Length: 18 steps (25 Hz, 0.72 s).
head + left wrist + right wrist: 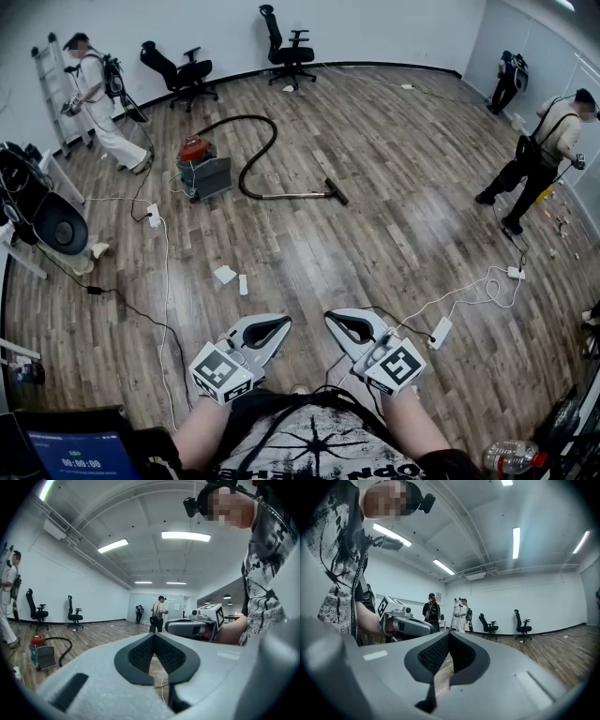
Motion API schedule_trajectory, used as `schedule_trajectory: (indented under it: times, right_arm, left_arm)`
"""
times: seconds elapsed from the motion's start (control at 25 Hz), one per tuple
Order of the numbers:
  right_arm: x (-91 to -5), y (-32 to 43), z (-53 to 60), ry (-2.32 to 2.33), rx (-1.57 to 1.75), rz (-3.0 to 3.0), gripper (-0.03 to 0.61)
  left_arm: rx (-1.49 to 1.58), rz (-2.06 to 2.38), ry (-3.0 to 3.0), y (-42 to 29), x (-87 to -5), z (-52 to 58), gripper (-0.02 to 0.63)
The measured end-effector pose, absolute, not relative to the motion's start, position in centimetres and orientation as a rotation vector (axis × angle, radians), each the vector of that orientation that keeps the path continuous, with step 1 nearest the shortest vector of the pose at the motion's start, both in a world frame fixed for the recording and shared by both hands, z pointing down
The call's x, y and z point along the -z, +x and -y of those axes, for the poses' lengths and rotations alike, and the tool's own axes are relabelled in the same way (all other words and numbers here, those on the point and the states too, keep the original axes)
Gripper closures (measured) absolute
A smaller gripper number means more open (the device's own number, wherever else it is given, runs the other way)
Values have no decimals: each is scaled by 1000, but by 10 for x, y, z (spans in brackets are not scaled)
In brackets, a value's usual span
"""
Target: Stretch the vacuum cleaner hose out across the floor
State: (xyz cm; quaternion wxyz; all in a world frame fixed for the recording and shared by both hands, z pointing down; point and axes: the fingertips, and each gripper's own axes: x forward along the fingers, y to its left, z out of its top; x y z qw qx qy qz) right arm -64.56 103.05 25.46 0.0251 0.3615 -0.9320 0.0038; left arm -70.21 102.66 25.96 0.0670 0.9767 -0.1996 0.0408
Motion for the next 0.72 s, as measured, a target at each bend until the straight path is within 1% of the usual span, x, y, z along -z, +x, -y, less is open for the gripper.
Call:
schedule_trajectory:
  times: [0.4,0.6,0.72]
  right_arm:
    - [-250,-638,-1029,1121,18,2901,575]
    - [-245,-651,-1033,1041,-35,2954,574]
    - [-241,-659,-1038,1016,3,3001,574]
  left_arm:
    - [-112,600,2939,-693,-259,-1026,612]
    - [-128,596,2940,-695,-256,-1025,612]
    - [-128,591,2939,-695,-259,-1026,612]
